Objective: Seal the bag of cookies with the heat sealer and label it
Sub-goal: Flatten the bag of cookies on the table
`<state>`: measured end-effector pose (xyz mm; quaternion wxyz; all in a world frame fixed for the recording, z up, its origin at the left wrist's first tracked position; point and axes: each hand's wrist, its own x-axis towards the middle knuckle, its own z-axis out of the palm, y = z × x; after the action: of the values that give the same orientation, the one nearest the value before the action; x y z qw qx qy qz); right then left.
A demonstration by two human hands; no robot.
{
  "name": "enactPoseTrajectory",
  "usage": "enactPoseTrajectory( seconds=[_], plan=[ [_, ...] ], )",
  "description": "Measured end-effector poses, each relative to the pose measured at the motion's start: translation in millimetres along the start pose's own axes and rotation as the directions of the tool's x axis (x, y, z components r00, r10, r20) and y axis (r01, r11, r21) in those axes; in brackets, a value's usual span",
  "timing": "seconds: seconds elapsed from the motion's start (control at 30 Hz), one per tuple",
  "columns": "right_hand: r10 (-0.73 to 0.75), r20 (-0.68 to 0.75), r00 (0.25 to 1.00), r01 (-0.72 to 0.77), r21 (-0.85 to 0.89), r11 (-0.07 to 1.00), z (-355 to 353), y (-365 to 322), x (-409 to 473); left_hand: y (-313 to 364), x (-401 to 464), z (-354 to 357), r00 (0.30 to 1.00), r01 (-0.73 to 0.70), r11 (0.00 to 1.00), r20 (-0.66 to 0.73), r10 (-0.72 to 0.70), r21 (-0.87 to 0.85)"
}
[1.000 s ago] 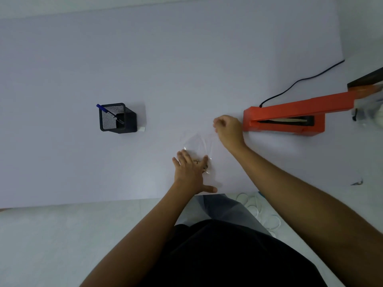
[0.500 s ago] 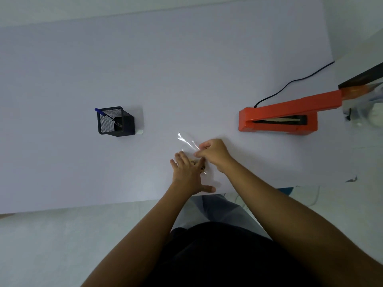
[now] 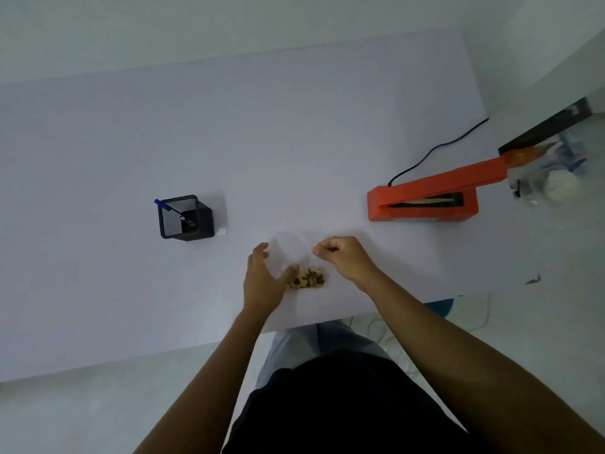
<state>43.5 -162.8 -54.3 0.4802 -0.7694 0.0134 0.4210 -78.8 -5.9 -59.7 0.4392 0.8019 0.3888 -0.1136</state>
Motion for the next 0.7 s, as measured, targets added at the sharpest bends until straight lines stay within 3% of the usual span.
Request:
enactPoseTrajectory(
  seconds=[0.13, 0.23, 0.33, 0.7],
  plan=[
    [0.001, -0.010, 1.000, -0.001, 0.040, 0.999, -5, -7, -17, 7, 13, -24, 0.963, -0.137, 0.975, 0.207, 0.173, -0.176],
    [-0.014, -0.046, 0.999, 0.017, 0.063, 0.998, -13, -11, -30, 24, 13, -36, 0.933, -0.145, 0.928, 0.266, 0.244, -0.343],
    [-0.009, -0.104, 0.995, 0.019, 0.097, 0.995, -24, -13, -41, 42, 15, -38, 0.902, -0.191, 0.912, 0.302, 0.309, -0.363],
    [0.068, -0.152, 0.986, 0.001, 0.415, 0.910, -95, 0, -71, 107, 1, 17, 0.872, -0.032, 0.892, 0.424, 0.246, -0.451]
  ],
)
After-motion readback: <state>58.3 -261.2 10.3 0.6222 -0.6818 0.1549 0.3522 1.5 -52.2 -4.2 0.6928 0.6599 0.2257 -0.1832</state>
